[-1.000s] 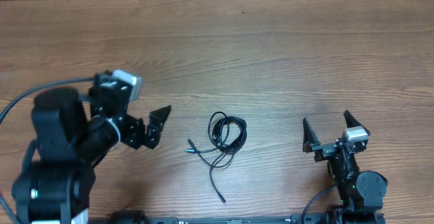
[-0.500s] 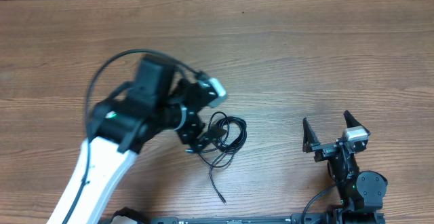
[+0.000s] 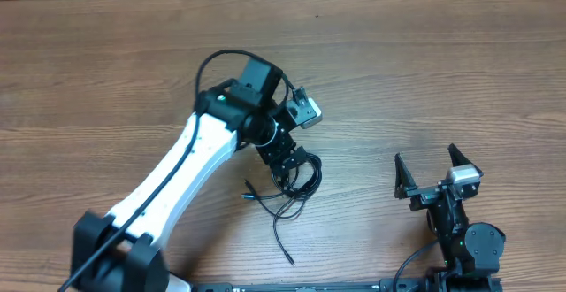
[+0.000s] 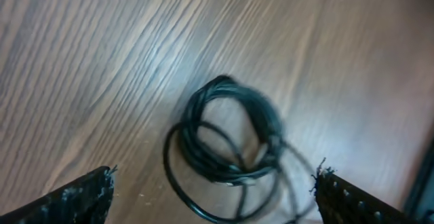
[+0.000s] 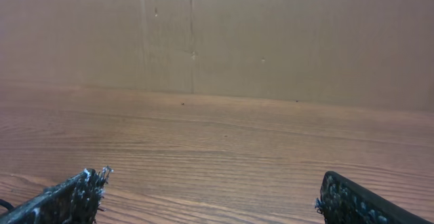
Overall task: Untangle cables
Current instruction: 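Move the left gripper down onto the black cable bundle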
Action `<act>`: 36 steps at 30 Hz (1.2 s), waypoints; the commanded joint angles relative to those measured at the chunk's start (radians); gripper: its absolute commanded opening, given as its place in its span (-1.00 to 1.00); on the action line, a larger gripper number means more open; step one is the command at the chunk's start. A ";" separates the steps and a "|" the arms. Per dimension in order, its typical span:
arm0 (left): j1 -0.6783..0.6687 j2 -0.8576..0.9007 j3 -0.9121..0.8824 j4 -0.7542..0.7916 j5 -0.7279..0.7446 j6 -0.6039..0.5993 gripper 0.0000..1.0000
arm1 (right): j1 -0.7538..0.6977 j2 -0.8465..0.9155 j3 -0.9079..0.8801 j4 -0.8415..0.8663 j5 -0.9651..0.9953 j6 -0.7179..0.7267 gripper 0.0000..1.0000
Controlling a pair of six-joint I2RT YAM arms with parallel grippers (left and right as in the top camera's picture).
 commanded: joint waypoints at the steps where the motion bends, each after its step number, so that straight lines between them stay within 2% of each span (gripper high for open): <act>1: -0.027 0.112 0.023 0.084 -0.099 0.070 0.88 | -0.005 -0.010 -0.011 0.004 -0.005 0.006 1.00; 7: -0.062 0.262 0.023 0.174 -0.121 0.124 0.69 | -0.005 -0.010 -0.011 0.004 -0.005 0.006 1.00; 10: -0.078 0.298 0.023 0.180 -0.130 0.159 0.49 | -0.005 -0.010 -0.011 0.004 -0.005 0.006 1.00; 16: -0.106 0.372 0.023 0.209 -0.136 0.154 0.08 | -0.005 -0.010 -0.011 0.004 -0.005 0.006 1.00; 19: -0.107 0.402 0.023 0.219 -0.136 0.124 -0.23 | -0.005 -0.010 -0.011 0.004 -0.005 0.006 1.00; 23: -0.107 0.410 0.023 0.229 -0.159 0.093 -0.87 | -0.005 -0.010 -0.011 0.004 -0.005 0.006 1.00; 26: -0.098 0.401 0.048 0.229 -0.303 -0.026 -0.92 | -0.005 -0.010 -0.011 0.004 -0.005 0.006 1.00; 29: -0.079 0.389 0.117 0.206 -0.470 -0.238 -0.92 | -0.005 -0.010 -0.011 0.004 -0.005 0.006 1.00; 32: -0.062 0.380 0.191 0.136 -0.477 -0.444 -0.92 | -0.005 -0.010 -0.011 0.004 -0.005 0.006 1.00; 34: -0.047 0.380 0.252 0.044 -0.477 -0.625 -0.91 | -0.005 -0.010 -0.011 0.004 -0.005 0.006 1.00; 35: -0.043 0.380 0.263 0.024 -0.477 -0.663 -0.91 | -0.005 -0.010 -0.011 0.004 -0.005 0.006 1.00; 36: -0.031 0.380 0.285 -0.036 -0.476 -0.777 -0.92 | -0.005 -0.010 -0.011 0.004 -0.005 0.006 1.00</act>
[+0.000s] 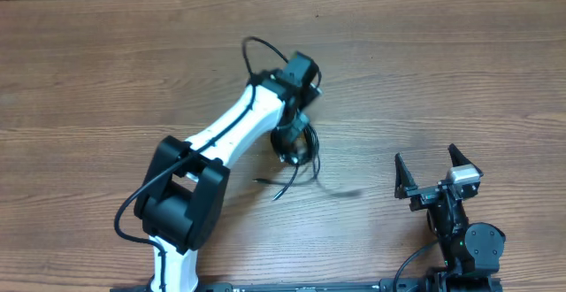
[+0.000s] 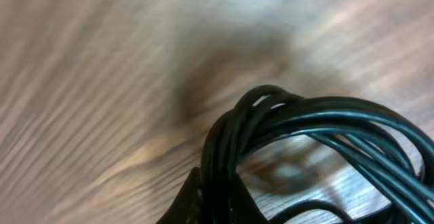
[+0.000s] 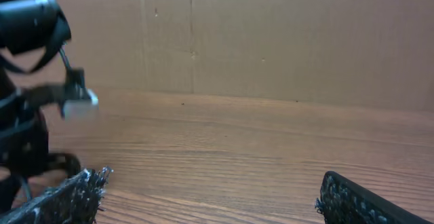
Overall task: Untangle cables
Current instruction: 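Move the left gripper down onto the black cable bundle, then grasp the cable bundle with the left gripper and lift it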
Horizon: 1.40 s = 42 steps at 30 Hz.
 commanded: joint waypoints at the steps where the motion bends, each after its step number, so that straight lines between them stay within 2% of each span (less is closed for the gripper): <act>1: 0.028 0.001 0.072 -0.117 -0.037 -0.426 -0.92 | -0.005 -0.010 -0.011 0.004 -0.005 0.006 0.99; 3: 0.046 0.001 0.069 -0.186 0.024 -0.611 -0.91 | -0.005 -0.010 -0.011 0.004 -0.005 0.006 1.00; 4: 0.054 0.001 0.060 -0.192 0.107 -0.692 -0.88 | -0.005 -0.010 -0.011 0.004 -0.005 0.006 1.00; 5: 0.058 0.001 0.058 -0.191 0.161 -0.710 -0.66 | -0.005 -0.010 -0.011 0.004 -0.005 0.006 1.00; 6: 0.061 0.001 0.058 -0.188 0.199 -0.712 -0.36 | -0.005 -0.010 -0.011 0.004 -0.005 0.006 1.00; 8: 0.066 0.001 0.058 -0.186 0.192 -0.681 0.75 | -0.005 -0.010 -0.011 0.004 -0.005 0.006 1.00; 9: 0.069 0.001 0.058 -0.180 0.172 -0.640 1.00 | -0.005 -0.010 -0.011 0.004 -0.005 0.006 1.00; 15: 0.116 0.001 0.066 -0.122 0.129 -0.163 0.99 | -0.005 -0.010 -0.011 0.004 -0.005 0.006 1.00; 17: 0.132 0.001 0.066 -0.109 0.116 -0.087 0.89 | -0.005 -0.010 -0.011 0.004 -0.005 0.006 1.00; 18: 0.140 0.001 0.066 -0.095 0.115 -0.084 0.80 | -0.005 -0.010 -0.011 0.004 -0.005 0.006 1.00; 20: 0.152 0.002 0.064 -0.062 0.147 -0.105 0.42 | -0.005 -0.010 -0.011 0.004 -0.005 0.006 1.00; 21: 0.154 0.003 0.060 -0.046 0.184 -0.111 0.30 | -0.005 -0.010 -0.011 0.004 -0.005 0.006 1.00; 25: 0.149 0.004 0.030 -0.019 0.280 -0.111 0.30 | -0.005 -0.010 -0.011 0.004 -0.005 0.006 1.00; 26: 0.142 0.005 0.013 -0.008 0.293 -0.111 0.18 | -0.005 -0.010 -0.011 0.004 -0.005 0.006 1.00; 30: 0.125 0.005 -0.040 0.026 0.299 -0.146 0.08 | -0.005 -0.010 -0.011 0.004 -0.005 0.006 1.00; 33: 0.118 0.005 -0.080 0.037 0.254 -0.219 -0.36 | -0.005 -0.010 -0.011 0.004 -0.005 0.006 1.00; 35: 0.119 0.005 -0.109 0.056 0.182 -0.321 -0.56 | -0.005 -0.010 -0.011 0.004 -0.005 0.006 1.00; 37: 0.119 0.005 -0.126 0.069 0.143 -0.389 -0.56 | -0.005 -0.010 -0.011 0.004 -0.005 0.006 1.00; 39: 0.119 0.005 -0.138 0.079 0.134 -0.435 -0.30 | -0.005 -0.010 -0.011 0.004 -0.005 0.006 1.00; 42: 0.119 0.005 -0.138 0.084 0.132 -0.444 -0.31 | -0.005 -0.010 -0.011 0.004 -0.005 0.006 1.00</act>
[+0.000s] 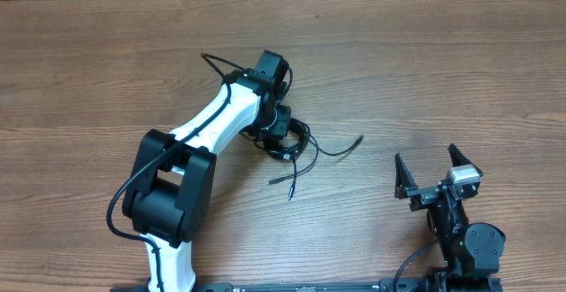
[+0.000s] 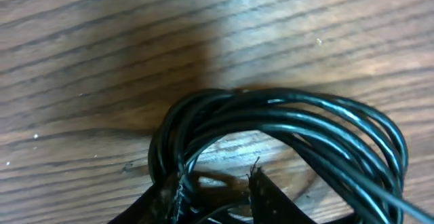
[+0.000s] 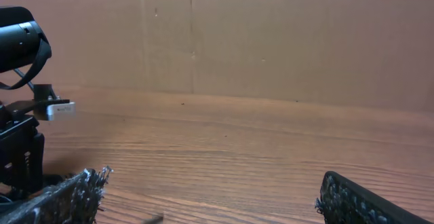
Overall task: Untangle cables
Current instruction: 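Grasp the cable bundle with the left gripper and lift it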
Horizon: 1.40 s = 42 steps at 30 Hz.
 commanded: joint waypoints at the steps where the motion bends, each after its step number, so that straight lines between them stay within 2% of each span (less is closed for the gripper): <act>1: 0.002 0.005 -0.023 0.008 -0.061 -0.064 -0.27 | -0.005 -0.010 -0.011 0.004 -0.005 0.006 1.00; 4: 0.006 0.005 0.008 0.006 -0.117 -0.062 -0.25 | -0.005 -0.010 -0.011 0.004 -0.005 0.006 0.99; 9: 0.026 0.003 0.142 -0.084 -0.114 -0.061 -0.24 | -0.005 -0.010 -0.011 0.004 -0.005 0.006 1.00; 13: 0.028 0.003 0.200 -0.124 -0.113 -0.066 -0.03 | -0.005 -0.010 -0.011 0.004 -0.005 0.006 1.00; 18: 0.029 0.005 0.164 -0.154 -0.140 -0.088 0.00 | -0.005 -0.010 -0.011 0.004 -0.005 0.006 1.00; 20: 0.036 0.005 0.122 -0.165 -0.169 -0.160 -0.07 | -0.005 -0.010 -0.011 0.004 -0.005 0.006 1.00; 24: 0.040 0.005 0.056 -0.148 -0.159 -0.170 -0.11 | -0.005 -0.010 -0.011 0.004 -0.005 0.006 0.99; 34: 0.039 0.005 -0.065 0.041 -0.121 -0.172 -0.07 | -0.005 -0.010 -0.011 0.004 -0.005 0.006 1.00; 35: 0.039 0.005 -0.074 0.053 -0.121 -0.180 -0.10 | -0.005 -0.010 -0.011 0.004 -0.005 0.006 1.00; 36: 0.039 0.005 -0.084 0.067 -0.121 -0.194 -0.24 | -0.005 -0.010 -0.011 0.004 -0.005 0.006 1.00; 37: 0.039 0.005 -0.090 0.074 -0.121 -0.196 -0.62 | -0.005 -0.010 -0.011 0.004 -0.005 0.006 1.00; 38: 0.039 0.005 -0.091 0.073 -0.122 -0.196 -0.85 | -0.005 -0.010 -0.011 0.004 -0.005 0.006 1.00; 39: 0.039 0.005 -0.090 0.076 -0.133 -0.196 -0.91 | -0.005 -0.010 -0.011 0.004 -0.005 0.006 1.00; 42: 0.043 0.001 -0.055 0.046 -0.167 -0.192 -0.92 | -0.005 -0.010 -0.011 0.004 -0.005 0.006 1.00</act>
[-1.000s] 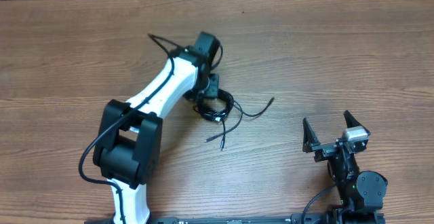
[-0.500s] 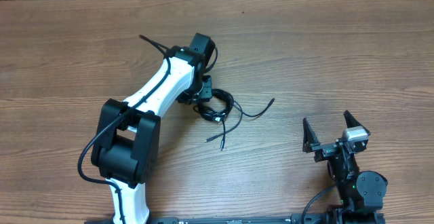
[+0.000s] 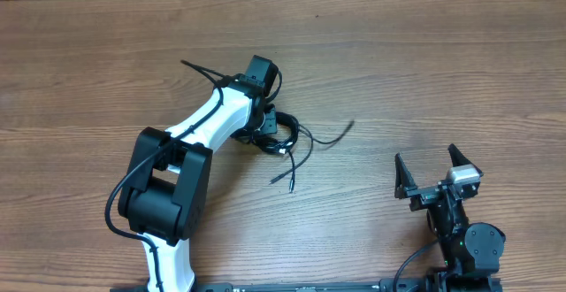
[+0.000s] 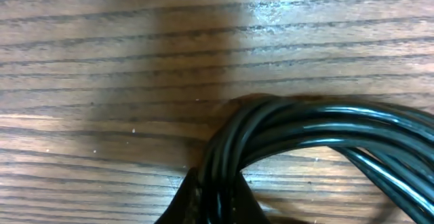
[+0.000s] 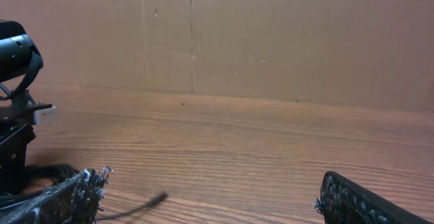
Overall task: Untangle cables
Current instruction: 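Grasp the cable bundle with the left gripper and lift it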
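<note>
A bundle of thin black cables [image 3: 281,135] lies coiled on the wooden table [image 3: 424,71], with loose ends trailing right and down. My left gripper [image 3: 263,133] is shut on the coil's left side; in the left wrist view the strands [image 4: 285,132] run between the dark fingertips [image 4: 186,200] just above the wood. One free cable end [image 3: 340,134] reaches right and also shows blurred low in the right wrist view [image 5: 146,202]. My right gripper [image 3: 433,175] stands open near the table's front right, far from the cables, with nothing between its fingers [image 5: 64,195].
A brown cardboard wall [image 5: 271,41] backs the far edge of the table. The white left arm [image 3: 199,133] stretches from the front left across to the coil.
My left gripper, still shut on the coil, has shifted a little left and away with it. The free cable end swung higher on the right. The right arm has not moved.
My left gripper first hung open over the coiled bundle near the table's middle. Then it was shut on the coil and had carried it farther back. At each moment after that it stood further left with the coil, loose ends trailing right. The right gripper stayed open throughout.
</note>
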Action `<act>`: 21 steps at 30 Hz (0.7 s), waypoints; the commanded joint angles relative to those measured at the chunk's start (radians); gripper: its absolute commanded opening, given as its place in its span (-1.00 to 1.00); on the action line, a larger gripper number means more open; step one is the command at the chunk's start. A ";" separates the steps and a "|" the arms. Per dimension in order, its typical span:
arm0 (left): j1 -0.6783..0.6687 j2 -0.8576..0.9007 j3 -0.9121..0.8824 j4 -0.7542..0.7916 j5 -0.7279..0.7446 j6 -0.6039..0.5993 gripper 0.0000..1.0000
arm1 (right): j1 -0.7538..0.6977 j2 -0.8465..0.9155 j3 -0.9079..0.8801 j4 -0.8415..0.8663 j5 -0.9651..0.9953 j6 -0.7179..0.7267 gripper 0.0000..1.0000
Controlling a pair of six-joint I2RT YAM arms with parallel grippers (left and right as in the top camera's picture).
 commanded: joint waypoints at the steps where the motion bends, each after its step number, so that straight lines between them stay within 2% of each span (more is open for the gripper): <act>1: 0.011 -0.001 0.048 -0.060 -0.036 -0.013 -0.92 | -0.005 -0.010 -0.011 0.004 -0.005 0.006 1.00; 5: 0.013 -0.013 0.209 -0.234 -0.017 -0.018 -0.91 | -0.005 -0.010 -0.011 0.004 -0.005 0.006 1.00; 9: 0.013 -0.018 0.349 -0.346 0.108 -0.037 -0.92 | -0.005 -0.010 -0.011 0.004 -0.005 0.006 1.00; 15: 0.013 -0.018 0.410 -0.323 0.443 -0.034 -0.92 | -0.003 -0.010 -0.011 0.007 -0.028 0.006 1.00; 19: 0.013 -0.018 0.410 -0.325 0.471 -0.032 -0.92 | -0.003 -0.010 -0.011 0.013 -0.108 0.008 1.00; 21: 0.013 -0.018 0.410 -0.324 0.467 -0.047 -0.91 | -0.003 -0.010 -0.011 0.018 -0.156 0.063 1.00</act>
